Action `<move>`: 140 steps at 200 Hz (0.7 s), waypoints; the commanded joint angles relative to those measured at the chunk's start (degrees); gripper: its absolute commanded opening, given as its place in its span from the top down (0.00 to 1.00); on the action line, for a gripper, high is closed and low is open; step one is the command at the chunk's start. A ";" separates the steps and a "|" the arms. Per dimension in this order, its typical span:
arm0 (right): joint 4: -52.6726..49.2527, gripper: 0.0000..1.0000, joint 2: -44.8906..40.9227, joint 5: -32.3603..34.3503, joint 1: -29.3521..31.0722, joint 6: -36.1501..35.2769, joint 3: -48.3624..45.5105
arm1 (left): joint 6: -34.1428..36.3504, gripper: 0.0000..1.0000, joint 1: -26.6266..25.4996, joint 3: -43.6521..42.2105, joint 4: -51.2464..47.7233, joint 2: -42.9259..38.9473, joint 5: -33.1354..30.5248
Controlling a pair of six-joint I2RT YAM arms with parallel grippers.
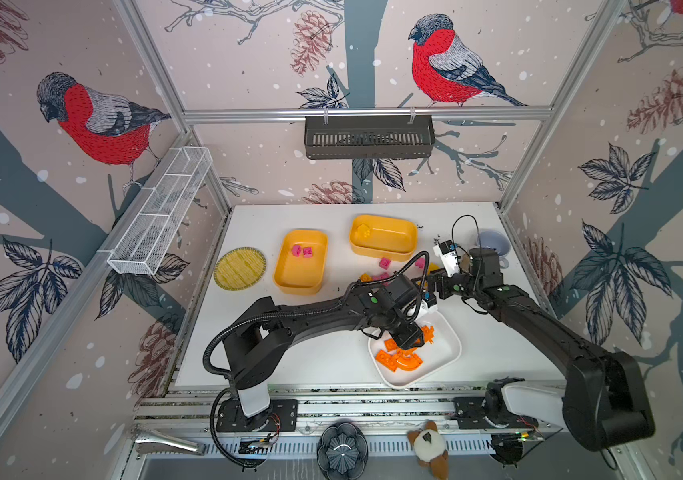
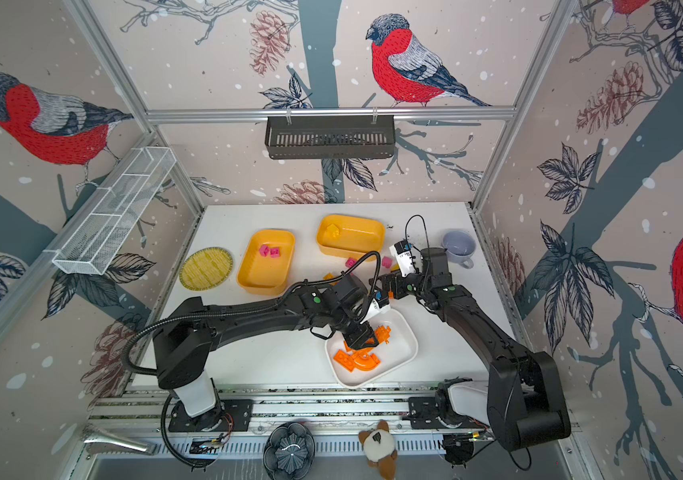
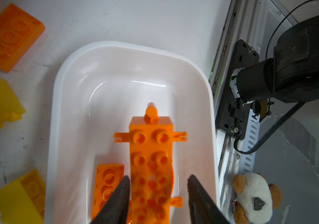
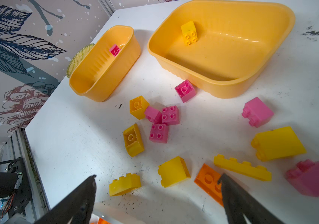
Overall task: Sort the legos into containers by color
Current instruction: 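Carry the orange plate with the left gripper and release it into the white tray, then move the left gripper back over the pink and yellow bricks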
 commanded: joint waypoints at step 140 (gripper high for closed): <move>-2.05 0.01 -2.54 -5.93 4.66 -2.15 0.53 | 0.22 0.34 25.25 1.23 -9.33 -7.16 -17.65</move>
